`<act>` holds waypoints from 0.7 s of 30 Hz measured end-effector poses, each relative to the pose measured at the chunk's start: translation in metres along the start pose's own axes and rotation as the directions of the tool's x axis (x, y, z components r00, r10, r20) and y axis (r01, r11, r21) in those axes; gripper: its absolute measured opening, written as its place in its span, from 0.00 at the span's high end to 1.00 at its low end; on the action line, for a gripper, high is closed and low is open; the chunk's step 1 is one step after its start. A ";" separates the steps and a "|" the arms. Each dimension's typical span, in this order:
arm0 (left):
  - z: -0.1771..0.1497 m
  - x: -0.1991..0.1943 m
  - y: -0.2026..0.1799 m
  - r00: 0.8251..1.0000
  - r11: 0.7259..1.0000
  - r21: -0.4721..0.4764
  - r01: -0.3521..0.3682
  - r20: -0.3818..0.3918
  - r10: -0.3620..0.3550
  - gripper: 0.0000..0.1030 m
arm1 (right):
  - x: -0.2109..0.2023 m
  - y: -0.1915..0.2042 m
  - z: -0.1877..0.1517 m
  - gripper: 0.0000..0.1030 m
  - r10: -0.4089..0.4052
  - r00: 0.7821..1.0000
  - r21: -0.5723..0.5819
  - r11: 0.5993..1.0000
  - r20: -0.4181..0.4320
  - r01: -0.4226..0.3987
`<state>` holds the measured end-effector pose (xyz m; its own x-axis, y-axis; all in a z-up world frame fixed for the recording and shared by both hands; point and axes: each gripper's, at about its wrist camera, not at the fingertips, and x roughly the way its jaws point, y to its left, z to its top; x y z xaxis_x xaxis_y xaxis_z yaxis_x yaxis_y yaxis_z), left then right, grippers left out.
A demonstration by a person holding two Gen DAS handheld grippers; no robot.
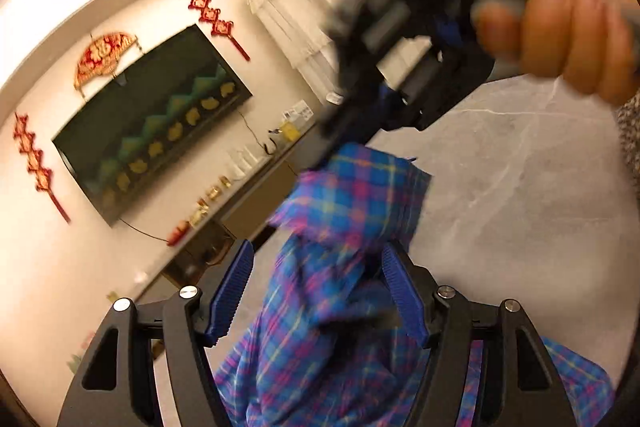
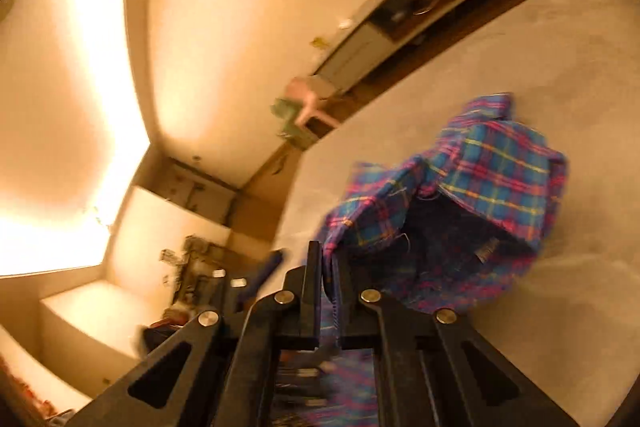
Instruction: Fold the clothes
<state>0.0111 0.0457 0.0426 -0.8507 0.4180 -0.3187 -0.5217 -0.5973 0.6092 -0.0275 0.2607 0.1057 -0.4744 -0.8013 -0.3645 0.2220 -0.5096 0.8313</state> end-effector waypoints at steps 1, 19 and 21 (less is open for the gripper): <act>0.002 0.005 -0.004 0.999 0.999 0.019 -0.044 -0.009 0.044 0.33 | 0.002 0.005 -0.005 0.95 0.007 1.000 -0.003 1.000 -0.012 -0.007; -0.061 -0.011 0.203 0.978 0.459 -0.875 0.153 0.067 -0.198 0.95 | 0.008 -0.020 -0.035 0.25 -0.453 0.876 -0.371 0.794 0.167 0.482; -0.062 -0.015 0.207 0.979 0.469 -0.871 0.148 0.063 -0.192 0.95 | 0.040 -0.008 -0.034 0.25 -0.464 0.874 -0.474 0.744 0.140 0.471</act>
<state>-0.0877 -0.1269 0.1281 -0.7288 0.5674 -0.3832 -0.4267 -0.8141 -0.3939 -0.0191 0.2219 0.0698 -0.6374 -0.4200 -0.6460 0.3453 -0.9052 0.2477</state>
